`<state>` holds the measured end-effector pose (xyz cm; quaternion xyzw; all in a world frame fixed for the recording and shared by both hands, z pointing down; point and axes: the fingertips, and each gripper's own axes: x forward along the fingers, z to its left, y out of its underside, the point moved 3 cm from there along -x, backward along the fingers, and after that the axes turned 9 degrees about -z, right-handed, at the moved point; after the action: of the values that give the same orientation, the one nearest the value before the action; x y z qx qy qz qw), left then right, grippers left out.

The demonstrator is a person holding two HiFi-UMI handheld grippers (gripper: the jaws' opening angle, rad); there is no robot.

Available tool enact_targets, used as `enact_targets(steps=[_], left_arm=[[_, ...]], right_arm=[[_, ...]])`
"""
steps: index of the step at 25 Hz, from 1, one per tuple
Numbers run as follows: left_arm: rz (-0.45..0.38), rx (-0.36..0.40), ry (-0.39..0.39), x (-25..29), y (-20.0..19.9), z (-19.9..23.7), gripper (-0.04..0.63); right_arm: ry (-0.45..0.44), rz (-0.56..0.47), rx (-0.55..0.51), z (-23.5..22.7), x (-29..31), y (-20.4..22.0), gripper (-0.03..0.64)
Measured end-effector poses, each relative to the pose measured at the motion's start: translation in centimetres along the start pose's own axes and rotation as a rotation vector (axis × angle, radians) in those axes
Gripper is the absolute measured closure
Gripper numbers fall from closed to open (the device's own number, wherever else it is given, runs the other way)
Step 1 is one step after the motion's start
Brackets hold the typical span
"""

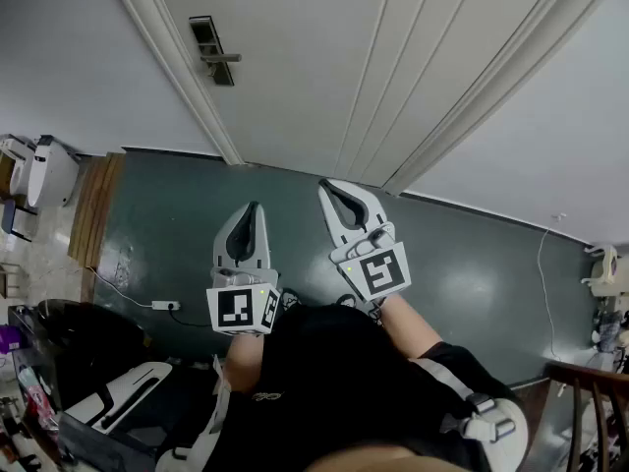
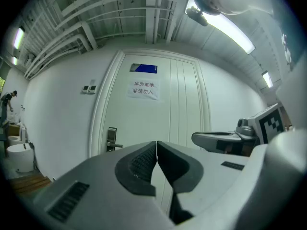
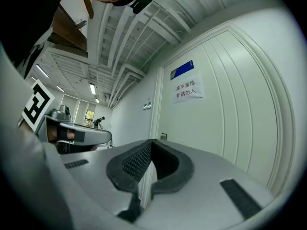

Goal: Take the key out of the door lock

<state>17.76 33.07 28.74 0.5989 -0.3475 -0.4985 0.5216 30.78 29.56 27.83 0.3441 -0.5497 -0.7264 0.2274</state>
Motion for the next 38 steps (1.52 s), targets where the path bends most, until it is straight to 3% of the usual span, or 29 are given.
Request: enact_targets(steps=[12, 16, 18, 29, 38], left_arm=[[0.081, -0.071, 0.002, -2.9, 3.1, 2.7, 0.561], [0.100, -0.079, 0.013, -3.4, 3.4, 5.1, 0.434], [0.110, -0.089, 0.008, -4.4, 3.5, 6.5, 0.410], [0.138, -0.112, -0.042, -6.8, 4.5, 12.3, 0.402], [0.118, -0.130, -0.113, -3.7, 5.3, 15.1, 0.402]], right_arm=[[-0.047, 0.057, 0.103, 3.8, 1.1, 2.3, 0.609], [-0.035, 0.059, 0.117, 5.0, 2.7, 2.6, 0.609], [-0.038, 0.067, 0.113, 6.4, 3.4, 2.8, 0.609], [-0.078, 0.107, 0.086, 10.0, 6.8, 4.7, 0.609], [-0.115, 0.117, 0.099, 7.8, 11.2, 7.1, 0.609]])
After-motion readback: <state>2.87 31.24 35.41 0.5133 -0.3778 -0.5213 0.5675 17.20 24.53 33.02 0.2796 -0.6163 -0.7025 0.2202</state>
